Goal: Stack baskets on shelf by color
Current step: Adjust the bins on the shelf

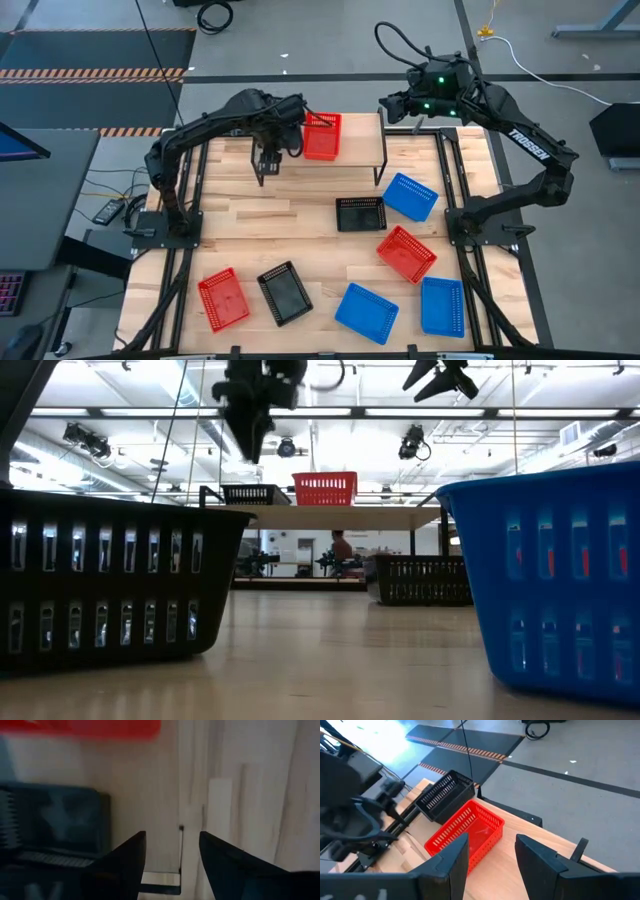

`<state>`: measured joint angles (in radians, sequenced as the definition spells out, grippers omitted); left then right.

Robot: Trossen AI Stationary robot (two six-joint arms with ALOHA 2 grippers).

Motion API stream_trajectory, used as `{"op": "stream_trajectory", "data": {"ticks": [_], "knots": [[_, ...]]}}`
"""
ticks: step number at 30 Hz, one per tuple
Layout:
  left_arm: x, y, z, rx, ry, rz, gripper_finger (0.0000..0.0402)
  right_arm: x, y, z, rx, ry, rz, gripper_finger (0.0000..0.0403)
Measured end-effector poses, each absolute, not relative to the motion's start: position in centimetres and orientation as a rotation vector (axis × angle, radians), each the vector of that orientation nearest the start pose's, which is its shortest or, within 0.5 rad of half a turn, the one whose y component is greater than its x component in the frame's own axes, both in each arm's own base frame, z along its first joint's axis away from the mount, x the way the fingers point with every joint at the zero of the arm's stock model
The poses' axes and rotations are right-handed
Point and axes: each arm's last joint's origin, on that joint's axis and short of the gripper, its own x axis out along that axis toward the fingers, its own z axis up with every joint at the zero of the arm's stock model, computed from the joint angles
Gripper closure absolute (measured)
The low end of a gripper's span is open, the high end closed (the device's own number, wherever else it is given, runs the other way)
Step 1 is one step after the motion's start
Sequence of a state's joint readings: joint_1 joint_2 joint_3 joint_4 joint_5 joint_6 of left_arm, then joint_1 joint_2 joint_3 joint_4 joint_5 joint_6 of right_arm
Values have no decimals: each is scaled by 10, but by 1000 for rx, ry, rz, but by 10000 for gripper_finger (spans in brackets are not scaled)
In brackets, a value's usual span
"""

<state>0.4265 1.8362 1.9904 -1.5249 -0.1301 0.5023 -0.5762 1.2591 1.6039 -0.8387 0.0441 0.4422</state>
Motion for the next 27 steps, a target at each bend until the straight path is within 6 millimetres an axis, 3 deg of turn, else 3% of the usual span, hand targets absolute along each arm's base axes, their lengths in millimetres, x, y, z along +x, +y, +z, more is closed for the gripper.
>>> {"op": "stream_trajectory", "data": {"ticks": [4, 8, 12, 27], "knots": [[309, 144, 385, 353, 1398, 202, 208, 196, -129, 449, 543, 340, -705, 238], [298, 171, 395, 326, 1343, 314, 211, 197, -129, 449, 547, 338, -687, 238], [286, 192, 382, 222, 1392, 339, 209, 199, -125, 449, 567, 344, -645, 238], [292, 201, 323, 179, 1484, 229, 117, 201, -121, 449, 562, 352, -624, 238]]}}
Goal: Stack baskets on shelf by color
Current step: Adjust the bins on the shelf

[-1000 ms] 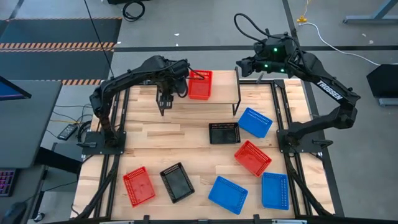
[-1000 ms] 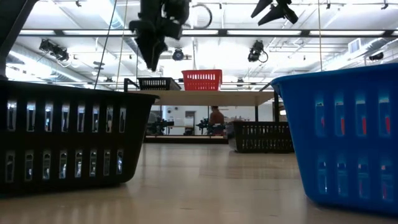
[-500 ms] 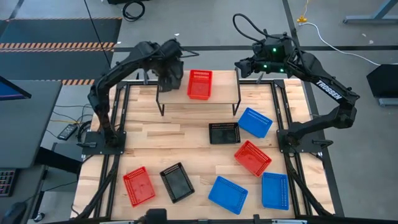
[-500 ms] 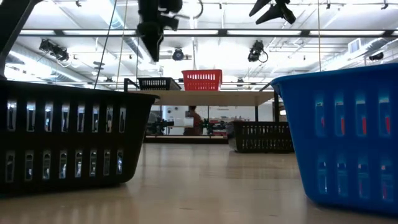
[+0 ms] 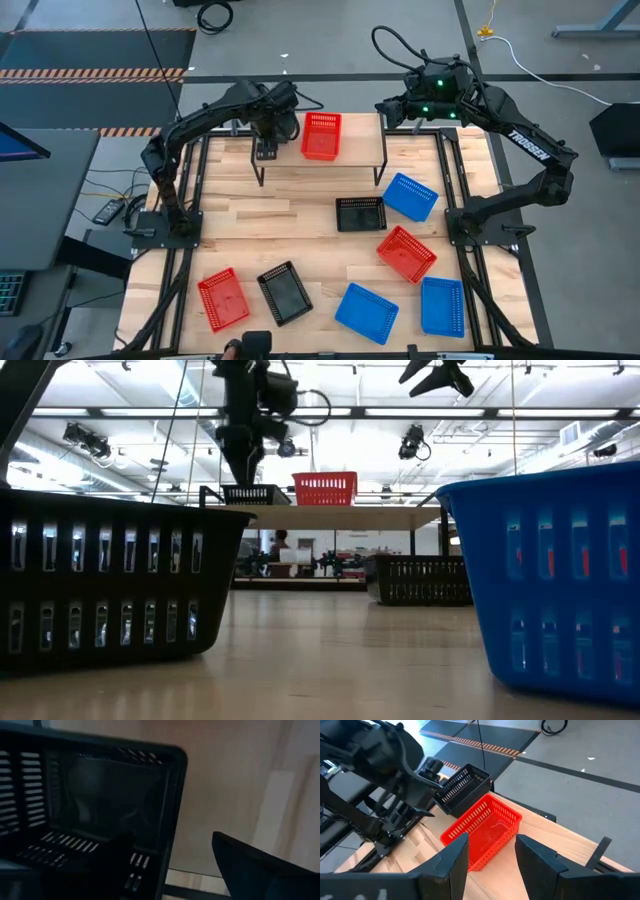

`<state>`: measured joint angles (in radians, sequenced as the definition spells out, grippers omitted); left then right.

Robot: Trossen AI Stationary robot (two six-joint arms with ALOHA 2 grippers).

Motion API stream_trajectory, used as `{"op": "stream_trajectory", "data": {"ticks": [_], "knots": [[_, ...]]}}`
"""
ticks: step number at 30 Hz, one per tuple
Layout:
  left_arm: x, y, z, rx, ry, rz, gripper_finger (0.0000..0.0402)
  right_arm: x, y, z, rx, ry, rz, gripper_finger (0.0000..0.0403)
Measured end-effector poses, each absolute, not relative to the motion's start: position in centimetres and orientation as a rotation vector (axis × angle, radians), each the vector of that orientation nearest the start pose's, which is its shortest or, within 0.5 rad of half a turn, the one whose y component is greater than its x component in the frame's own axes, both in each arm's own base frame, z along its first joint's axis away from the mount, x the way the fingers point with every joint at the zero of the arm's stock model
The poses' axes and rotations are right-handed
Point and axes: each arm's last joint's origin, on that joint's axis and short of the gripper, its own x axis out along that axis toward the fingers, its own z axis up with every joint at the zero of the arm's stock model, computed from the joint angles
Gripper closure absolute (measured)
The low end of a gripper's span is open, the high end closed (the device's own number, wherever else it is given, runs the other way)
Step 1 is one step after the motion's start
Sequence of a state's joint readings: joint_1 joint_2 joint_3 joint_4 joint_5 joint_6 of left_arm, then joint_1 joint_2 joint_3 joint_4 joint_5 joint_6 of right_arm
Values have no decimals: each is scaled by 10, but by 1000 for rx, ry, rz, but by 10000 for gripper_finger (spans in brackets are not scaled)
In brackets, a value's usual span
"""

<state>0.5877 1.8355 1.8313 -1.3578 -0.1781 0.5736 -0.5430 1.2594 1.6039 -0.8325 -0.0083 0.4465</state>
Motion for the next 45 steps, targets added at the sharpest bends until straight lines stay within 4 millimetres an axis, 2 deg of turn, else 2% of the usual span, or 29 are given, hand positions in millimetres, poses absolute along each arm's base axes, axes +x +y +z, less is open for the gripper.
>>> {"op": "stream_trajectory", "data": {"ticks": [3, 6, 15, 18, 22, 33, 45], "knots": [[293, 202, 310, 194, 1502, 222, 118, 201, -122, 449, 558, 350, -639, 238], [294, 201, 300, 190, 1516, 213, 139, 201, -122, 449, 557, 350, -640, 238], [298, 188, 296, 145, 1538, 220, 297, 201, -122, 449, 557, 349, -643, 238], [300, 185, 296, 118, 1528, 232, 332, 201, -122, 449, 557, 349, -643, 238], [303, 180, 296, 93, 1517, 227, 358, 201, -122, 449, 556, 350, -643, 238], [310, 168, 296, 66, 1508, 246, 377, 201, -121, 449, 557, 350, -639, 238], [306, 166, 296, 40, 1541, 250, 327, 201, -121, 449, 556, 352, -631, 238]]}}
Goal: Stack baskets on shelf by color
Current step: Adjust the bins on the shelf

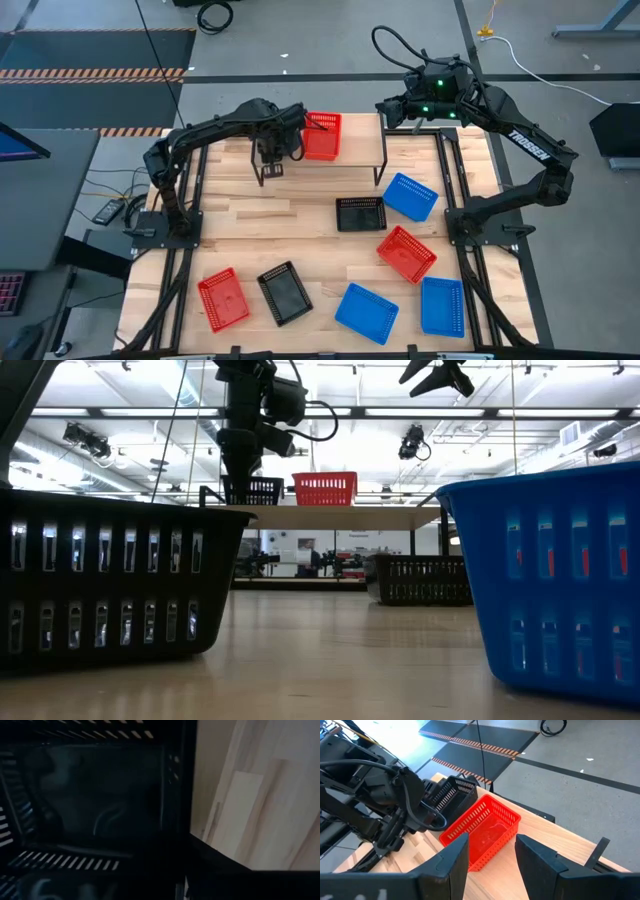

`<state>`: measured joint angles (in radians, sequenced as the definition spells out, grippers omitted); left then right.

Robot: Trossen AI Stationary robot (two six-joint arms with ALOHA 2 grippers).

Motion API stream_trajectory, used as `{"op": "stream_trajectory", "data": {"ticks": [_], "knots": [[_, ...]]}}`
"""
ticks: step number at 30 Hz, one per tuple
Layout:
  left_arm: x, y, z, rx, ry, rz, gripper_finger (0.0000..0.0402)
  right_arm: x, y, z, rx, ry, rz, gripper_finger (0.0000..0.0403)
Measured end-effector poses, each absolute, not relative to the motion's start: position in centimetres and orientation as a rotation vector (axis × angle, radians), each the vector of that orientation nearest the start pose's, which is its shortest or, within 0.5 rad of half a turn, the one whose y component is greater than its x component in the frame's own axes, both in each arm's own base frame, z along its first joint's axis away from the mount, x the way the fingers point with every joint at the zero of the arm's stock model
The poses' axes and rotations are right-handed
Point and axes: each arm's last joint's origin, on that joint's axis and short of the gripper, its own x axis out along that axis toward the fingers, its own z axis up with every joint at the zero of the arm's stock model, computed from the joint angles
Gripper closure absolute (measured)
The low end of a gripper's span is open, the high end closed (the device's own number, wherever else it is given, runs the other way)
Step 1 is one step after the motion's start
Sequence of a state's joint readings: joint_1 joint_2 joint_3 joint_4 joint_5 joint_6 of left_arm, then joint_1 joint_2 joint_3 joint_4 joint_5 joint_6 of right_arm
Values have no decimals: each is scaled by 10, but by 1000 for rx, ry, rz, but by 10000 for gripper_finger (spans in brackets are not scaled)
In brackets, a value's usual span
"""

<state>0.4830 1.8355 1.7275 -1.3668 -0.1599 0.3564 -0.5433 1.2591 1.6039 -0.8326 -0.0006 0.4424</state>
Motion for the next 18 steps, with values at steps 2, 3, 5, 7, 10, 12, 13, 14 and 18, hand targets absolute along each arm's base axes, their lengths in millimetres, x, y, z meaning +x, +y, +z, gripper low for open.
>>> {"op": "stream_trajectory", "data": {"ticks": [2, 3, 5, 7, 10, 12, 13, 14, 18], "knots": [[306, 165, 296, 41, 1547, 245, 316, 201, -121, 449, 556, 352, -631, 238], [305, 165, 296, 39, 1554, 243, 310, 201, -121, 449, 556, 352, -631, 238], [303, 165, 295, 34, 1570, 240, 303, 201, -121, 449, 556, 352, -631, 238], [302, 165, 295, 33, 1589, 238, 299, 201, -121, 449, 556, 351, -631, 238], [299, 165, 295, 49, 1619, 235, 303, 201, -121, 449, 556, 351, -631, 238], [296, 166, 295, 51, 1645, 234, 309, 201, -121, 449, 556, 351, -631, 238], [295, 167, 295, 50, 1654, 239, 312, 201, -121, 449, 556, 351, -631, 238], [294, 168, 295, 47, 1659, 243, 315, 201, -121, 449, 556, 351, -631, 238], [289, 173, 296, 27, 1679, 256, 323, 201, -121, 449, 556, 351, -631, 238]]}}
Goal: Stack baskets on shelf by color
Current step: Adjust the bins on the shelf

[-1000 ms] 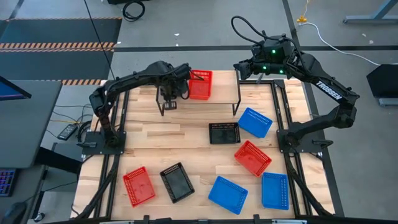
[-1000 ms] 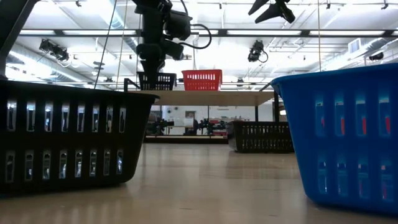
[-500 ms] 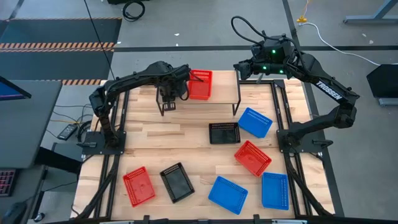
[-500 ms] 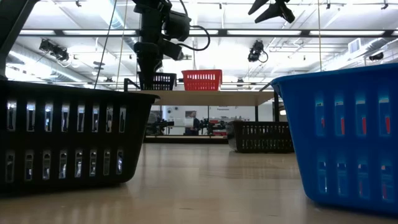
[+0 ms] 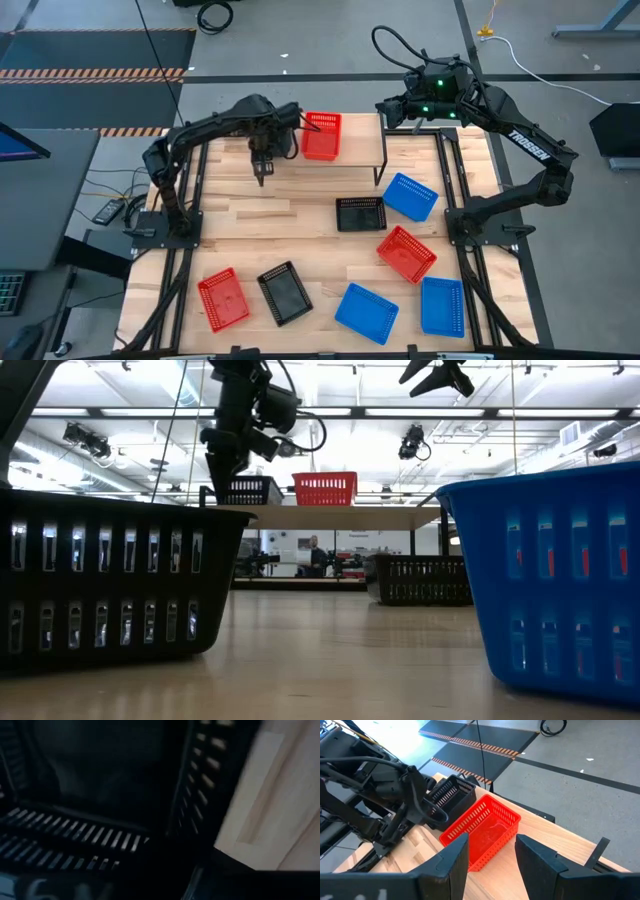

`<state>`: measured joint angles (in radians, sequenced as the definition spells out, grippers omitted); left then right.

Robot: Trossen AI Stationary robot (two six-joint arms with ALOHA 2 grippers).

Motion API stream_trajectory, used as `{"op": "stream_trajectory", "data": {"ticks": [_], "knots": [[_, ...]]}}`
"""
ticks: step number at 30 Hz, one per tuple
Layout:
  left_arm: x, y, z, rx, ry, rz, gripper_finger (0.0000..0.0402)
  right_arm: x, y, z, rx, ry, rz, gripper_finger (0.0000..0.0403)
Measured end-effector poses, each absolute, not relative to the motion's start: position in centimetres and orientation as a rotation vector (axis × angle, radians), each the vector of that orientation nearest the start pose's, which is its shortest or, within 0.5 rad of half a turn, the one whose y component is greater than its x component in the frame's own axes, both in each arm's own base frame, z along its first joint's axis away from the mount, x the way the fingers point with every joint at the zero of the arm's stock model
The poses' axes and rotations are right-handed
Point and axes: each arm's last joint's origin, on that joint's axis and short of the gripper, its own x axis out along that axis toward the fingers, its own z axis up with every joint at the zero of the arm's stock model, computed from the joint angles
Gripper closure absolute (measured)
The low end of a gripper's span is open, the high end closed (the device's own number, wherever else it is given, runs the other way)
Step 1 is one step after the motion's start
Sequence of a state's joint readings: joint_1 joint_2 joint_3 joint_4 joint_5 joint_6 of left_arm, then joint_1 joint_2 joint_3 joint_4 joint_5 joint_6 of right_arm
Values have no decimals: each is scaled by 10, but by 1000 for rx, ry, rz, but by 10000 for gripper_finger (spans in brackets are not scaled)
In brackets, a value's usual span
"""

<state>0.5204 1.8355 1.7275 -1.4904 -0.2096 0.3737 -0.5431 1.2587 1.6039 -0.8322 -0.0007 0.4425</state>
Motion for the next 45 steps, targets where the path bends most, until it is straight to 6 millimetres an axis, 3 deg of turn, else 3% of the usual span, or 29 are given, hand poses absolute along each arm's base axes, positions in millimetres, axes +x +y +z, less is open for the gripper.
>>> {"op": "stream_trajectory", "data": {"ticks": [7, 17, 23, 29, 36, 40, 45], "knots": [[285, 174, 301, -2, 1688, 277, 324, 201, -121, 449, 556, 351, -631, 238], [292, 173, 358, 67, 1483, 343, 303, 201, -121, 449, 538, 357, -627, 238], [290, 172, 371, 78, 1447, 354, 294, 201, -121, 449, 538, 357, -627, 238], [311, 158, 374, 96, 1295, 282, 288, 201, -121, 449, 537, 357, -627, 238], [350, 120, 377, 236, 1103, 146, 284, 199, -120, 445, 542, 398, -632, 238], [370, 108, 360, 257, 1112, 95, 284, 198, -119, 442, 550, 437, -637, 238], [388, 108, 333, 247, 1186, 79, 284, 193, -116, 444, 558, 441, -613, 238]]}}
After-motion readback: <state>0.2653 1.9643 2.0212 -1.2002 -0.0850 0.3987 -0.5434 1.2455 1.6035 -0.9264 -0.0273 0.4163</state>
